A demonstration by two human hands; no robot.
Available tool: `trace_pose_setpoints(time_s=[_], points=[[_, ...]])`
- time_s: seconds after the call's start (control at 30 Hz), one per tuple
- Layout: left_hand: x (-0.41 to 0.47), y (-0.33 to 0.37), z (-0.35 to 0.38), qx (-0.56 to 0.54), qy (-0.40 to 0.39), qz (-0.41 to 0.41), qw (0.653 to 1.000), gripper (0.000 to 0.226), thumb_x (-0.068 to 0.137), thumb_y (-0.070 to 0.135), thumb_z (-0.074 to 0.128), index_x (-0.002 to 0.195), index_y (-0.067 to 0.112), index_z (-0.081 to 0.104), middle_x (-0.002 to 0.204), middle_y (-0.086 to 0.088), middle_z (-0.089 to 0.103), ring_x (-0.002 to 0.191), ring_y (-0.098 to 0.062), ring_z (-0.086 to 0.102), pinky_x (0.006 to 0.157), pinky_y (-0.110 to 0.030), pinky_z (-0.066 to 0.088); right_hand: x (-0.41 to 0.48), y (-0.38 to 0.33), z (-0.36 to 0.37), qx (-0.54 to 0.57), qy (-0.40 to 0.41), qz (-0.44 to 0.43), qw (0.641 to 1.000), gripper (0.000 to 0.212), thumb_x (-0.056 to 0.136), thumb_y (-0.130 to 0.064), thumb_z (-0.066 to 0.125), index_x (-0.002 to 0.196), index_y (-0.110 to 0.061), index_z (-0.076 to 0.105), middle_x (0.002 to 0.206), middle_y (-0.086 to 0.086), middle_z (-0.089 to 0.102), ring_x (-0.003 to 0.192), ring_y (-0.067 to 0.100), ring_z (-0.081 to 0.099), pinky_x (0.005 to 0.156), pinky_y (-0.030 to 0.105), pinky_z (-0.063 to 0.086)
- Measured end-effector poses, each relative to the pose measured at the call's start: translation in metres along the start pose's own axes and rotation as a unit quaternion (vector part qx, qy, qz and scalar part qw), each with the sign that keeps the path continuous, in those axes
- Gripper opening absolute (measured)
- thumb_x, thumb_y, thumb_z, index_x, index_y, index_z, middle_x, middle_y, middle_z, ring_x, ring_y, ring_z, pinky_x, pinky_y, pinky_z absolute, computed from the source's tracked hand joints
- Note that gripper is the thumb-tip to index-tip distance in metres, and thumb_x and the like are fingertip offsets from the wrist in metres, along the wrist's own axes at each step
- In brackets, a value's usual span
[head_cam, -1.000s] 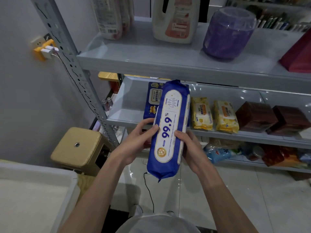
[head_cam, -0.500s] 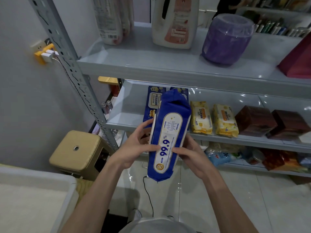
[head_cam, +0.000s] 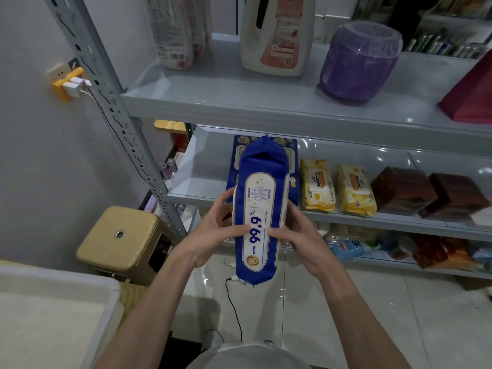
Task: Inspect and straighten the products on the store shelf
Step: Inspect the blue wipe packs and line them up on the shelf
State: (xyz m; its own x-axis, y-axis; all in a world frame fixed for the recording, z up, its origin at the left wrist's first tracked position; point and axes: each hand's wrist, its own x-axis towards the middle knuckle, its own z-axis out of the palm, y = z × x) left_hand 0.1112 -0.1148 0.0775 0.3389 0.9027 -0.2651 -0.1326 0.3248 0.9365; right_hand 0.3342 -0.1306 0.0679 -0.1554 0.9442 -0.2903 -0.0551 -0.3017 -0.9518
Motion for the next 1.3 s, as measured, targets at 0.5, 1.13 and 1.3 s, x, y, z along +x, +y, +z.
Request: trace_pose_setpoints(time_s=[0.5, 1.13, 1.3], points=[[0.002, 0.002, 0.014, -0.012, 0.066, -0.032, 0.997, 0.059, 0.084, 0.044, 0.072, 0.133, 0.035, 0.041, 0.122, -0.009, 0.072, 0.104, -0.025, 0.074, 0.077, -0.034, 0.06, 0.0, -0.003, 0.019, 0.094, 0.082, 0.011, 0.992, 0.052, 0.089, -0.031, 0.071, 0.136, -0.034, 0.049, 0.119, 0.003, 0.074, 0.101, 0.021, 0.076, 0.078, 0.038, 0.062], [0.004, 0.018, 0.025, -0.088, 0.082, -0.155, 0.981, 0.065, 0.085, 0.064, 0.068, 0.137, 0.028, 0.054, 0.121, -0.006, 0.072, 0.107, -0.024, 0.072, 0.079, -0.038, 0.06, -0.008, -0.013, 0.026, 0.024, 0.079, 0.083, 0.993, 0.055, 0.081, -0.081, 0.04, 0.121, -0.048, 0.058, 0.112, -0.017, 0.069, 0.11, 0.012, 0.067, 0.096, 0.04, 0.055], [0.003, 0.013, 0.021, -0.08, 0.083, -0.159, 0.981, 0.072, 0.076, 0.067, 0.07, 0.134, 0.027, 0.057, 0.12, -0.009, 0.072, 0.111, -0.029, 0.07, 0.094, -0.046, 0.057, -0.01, -0.012, 0.026, 0.013, 0.079, 0.085, 0.993, 0.061, 0.08, -0.08, 0.044, 0.129, -0.046, 0.054, 0.118, -0.014, 0.067, 0.113, 0.014, 0.065, 0.1, 0.042, 0.054]])
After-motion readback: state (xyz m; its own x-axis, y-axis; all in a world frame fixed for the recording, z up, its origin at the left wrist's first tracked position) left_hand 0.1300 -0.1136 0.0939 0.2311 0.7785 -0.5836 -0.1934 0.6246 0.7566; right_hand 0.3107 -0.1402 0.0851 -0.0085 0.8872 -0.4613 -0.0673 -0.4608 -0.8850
